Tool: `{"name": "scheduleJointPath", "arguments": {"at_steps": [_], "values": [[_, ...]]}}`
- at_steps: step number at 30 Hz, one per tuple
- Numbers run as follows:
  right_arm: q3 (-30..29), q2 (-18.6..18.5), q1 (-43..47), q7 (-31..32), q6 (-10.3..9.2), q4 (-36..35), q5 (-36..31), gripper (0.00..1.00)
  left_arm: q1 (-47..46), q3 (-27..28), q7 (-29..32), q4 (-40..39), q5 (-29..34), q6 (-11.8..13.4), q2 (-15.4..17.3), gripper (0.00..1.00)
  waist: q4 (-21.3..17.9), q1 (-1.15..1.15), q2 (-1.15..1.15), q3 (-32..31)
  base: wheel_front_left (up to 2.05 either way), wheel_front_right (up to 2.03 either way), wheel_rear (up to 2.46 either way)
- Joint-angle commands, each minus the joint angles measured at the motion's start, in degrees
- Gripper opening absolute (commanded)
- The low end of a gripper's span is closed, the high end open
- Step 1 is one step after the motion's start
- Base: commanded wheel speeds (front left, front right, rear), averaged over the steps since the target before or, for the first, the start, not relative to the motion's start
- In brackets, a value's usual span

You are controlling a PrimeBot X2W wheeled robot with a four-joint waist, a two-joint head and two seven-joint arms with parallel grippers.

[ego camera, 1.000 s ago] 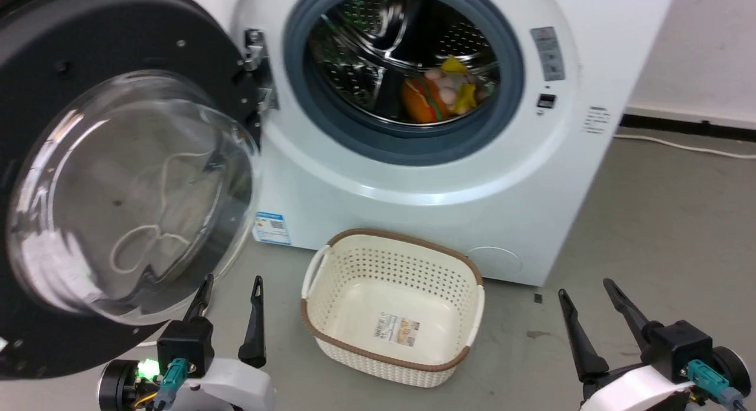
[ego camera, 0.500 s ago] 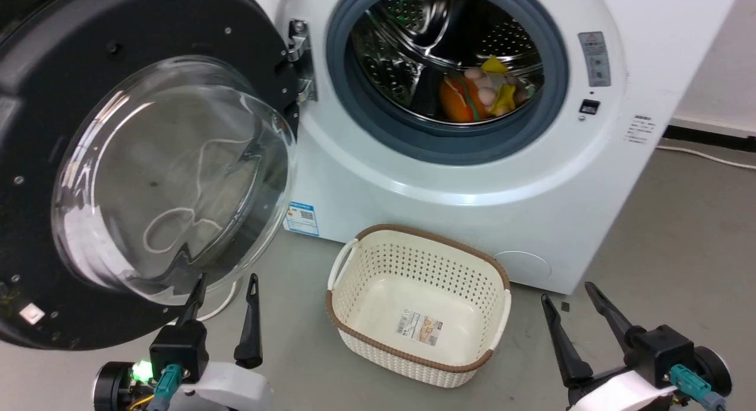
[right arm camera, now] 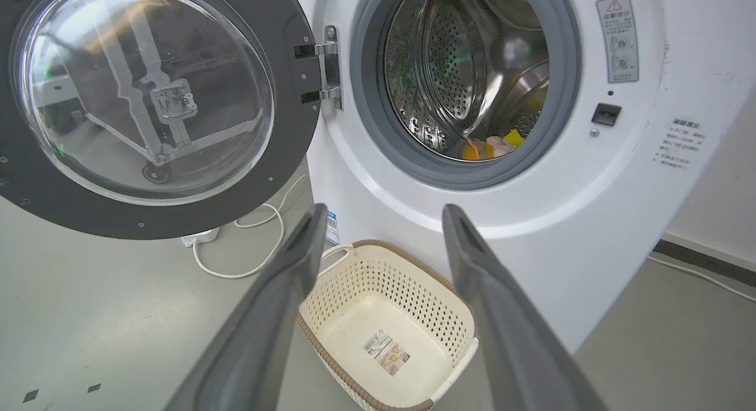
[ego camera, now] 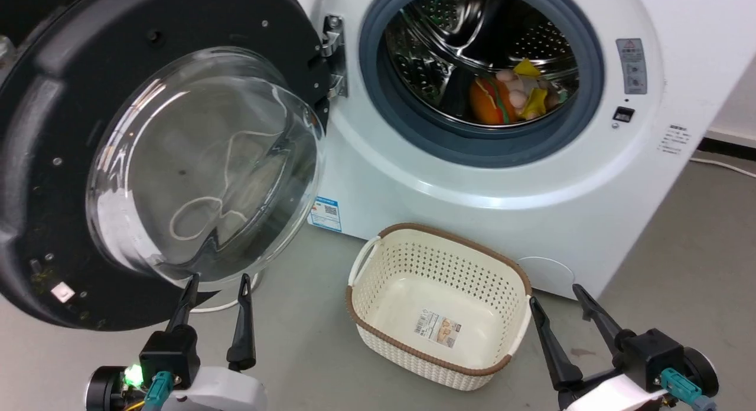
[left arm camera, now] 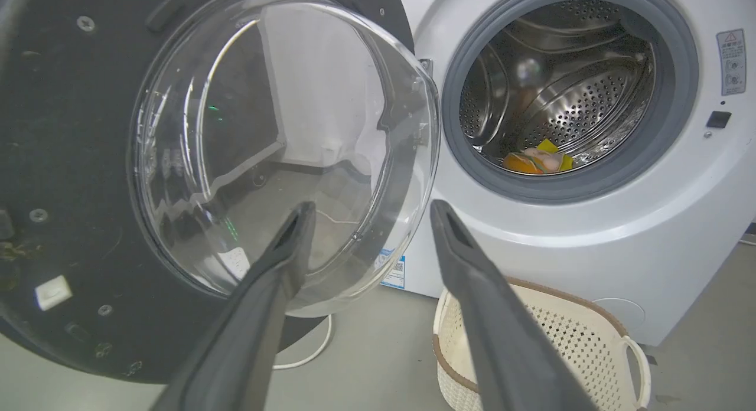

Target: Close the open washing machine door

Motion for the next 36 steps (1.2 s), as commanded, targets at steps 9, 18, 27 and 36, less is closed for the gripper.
{"name": "scheduleJointPath", "arguments": {"at_steps": [9, 18, 27, 36], "values": [[1.07, 0.16, -0.47, -1.6, 0.03, 0.62, 1.1, 1.0, 0.57, 0.22, -1.59, -0.54, -0.35, 0.37, 0.06, 1.0, 2.5, 0.0, 0.0, 0.06, 0.0, 0.0, 0.0], [1.01, 0.17, 0.18, -2.68, 0.03, 0.55, 1.58, 1.0, 0.42, -0.13, -2.67, -0.46, -1.31, -1.19, 0.24, 0.0, 4.82, 0.0, 0.0, 0.7, 0.0, 0.0, 0.0], [1.05, 0.19, -0.08, -3.75, 0.03, -0.54, 0.5, 1.0, -2.94, 6.66, -3.74, -6.86, -6.75, -3.46, 1.24, 0.0, 5.31, 0.0, 0.0, 4.69, 0.0, 0.0, 0.0], [1.37, 0.05, -2.86, -4.83, 0.04, -0.55, -0.96, 1.0, -14.81, 18.56, -3.1, -5.87, -17.73, -5.46, 9.99, 0.0, 4.0, 0.0, 0.0, 9.81, 0.0, 0.0, 0.0]]}}
